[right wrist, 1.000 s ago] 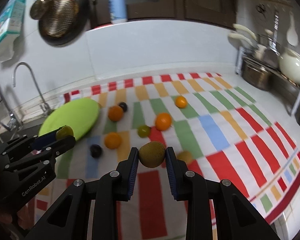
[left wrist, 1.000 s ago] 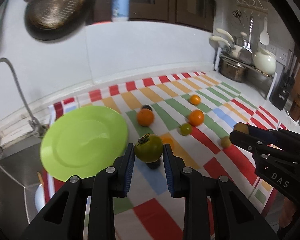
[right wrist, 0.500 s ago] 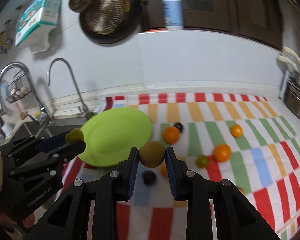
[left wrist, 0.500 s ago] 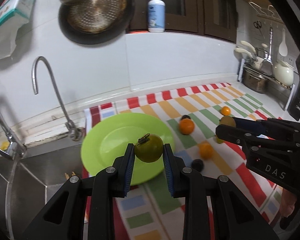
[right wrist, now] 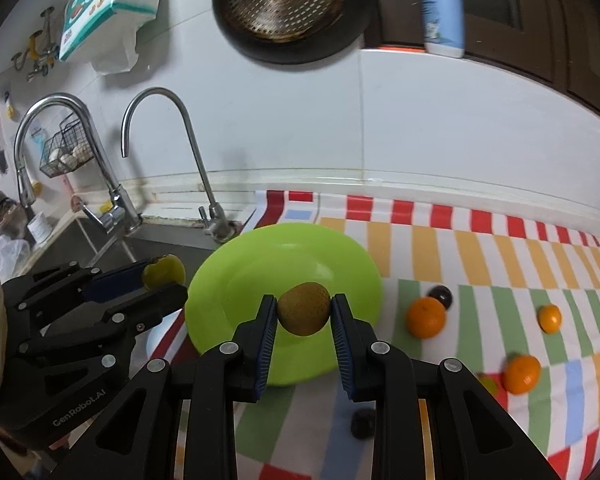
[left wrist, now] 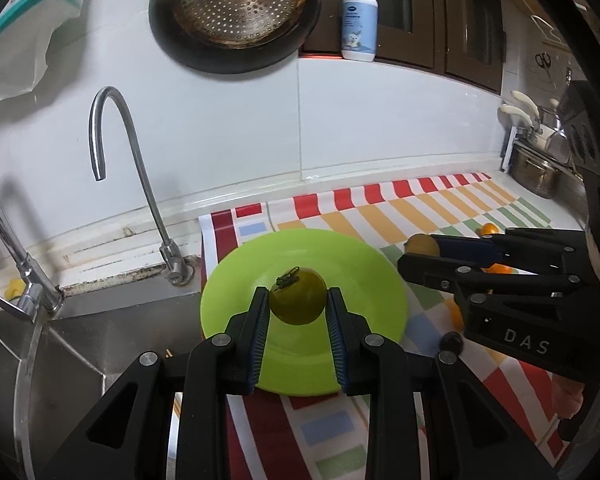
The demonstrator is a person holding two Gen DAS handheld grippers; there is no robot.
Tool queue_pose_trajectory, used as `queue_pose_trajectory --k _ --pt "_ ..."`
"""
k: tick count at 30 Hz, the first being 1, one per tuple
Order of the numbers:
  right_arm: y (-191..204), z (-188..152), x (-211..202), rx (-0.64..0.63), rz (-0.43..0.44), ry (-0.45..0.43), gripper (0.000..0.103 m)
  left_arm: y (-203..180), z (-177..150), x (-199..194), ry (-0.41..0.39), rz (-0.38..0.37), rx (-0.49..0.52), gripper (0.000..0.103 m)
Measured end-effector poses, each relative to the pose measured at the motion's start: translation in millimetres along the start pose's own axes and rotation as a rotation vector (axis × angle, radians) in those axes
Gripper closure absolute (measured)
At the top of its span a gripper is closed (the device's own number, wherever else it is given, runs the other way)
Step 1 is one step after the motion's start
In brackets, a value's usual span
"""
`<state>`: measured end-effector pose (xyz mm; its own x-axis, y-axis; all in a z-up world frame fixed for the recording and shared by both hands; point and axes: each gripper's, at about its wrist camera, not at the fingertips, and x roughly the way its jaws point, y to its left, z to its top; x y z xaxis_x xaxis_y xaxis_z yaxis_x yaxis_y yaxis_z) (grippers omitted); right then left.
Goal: Organize fruits
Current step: 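Carry both fruits over the green plate and open both tools to release them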
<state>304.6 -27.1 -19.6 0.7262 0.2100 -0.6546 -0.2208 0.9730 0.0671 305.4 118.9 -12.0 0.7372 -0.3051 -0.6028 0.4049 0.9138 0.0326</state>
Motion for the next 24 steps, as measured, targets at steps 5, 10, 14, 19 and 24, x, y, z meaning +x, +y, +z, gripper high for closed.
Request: queue_pose_trajectory --k 5,10,14,19,24 --pt "1.1 10.2 23.8 -0.007 0.028 0.037 0.074 11.4 4.3 16.0 0.013 -0.002 -0.002 0.075" --pt "-2.2 19.9 53.9 -0.009 0.038 0.1 0.074 21.4 8.7 43.9 0.061 -0.016 -0.008 0.075" --pt "-7.6 29.4 78.8 -0.021 0.049 0.144 0.074 26.1 9.4 72.7 0.116 -0.029 -0.017 0.075" --pt "-17.4 37.4 109.3 -0.029 0.05 0.21 0.074 30.2 9.1 102.2 0.156 -0.055 -0.022 0.075" --pt "-25.4 38.9 133.3 -0.024 0.046 0.274 0.074 35.0 12.0 123.5 0.198 -0.066 -0.022 0.074"
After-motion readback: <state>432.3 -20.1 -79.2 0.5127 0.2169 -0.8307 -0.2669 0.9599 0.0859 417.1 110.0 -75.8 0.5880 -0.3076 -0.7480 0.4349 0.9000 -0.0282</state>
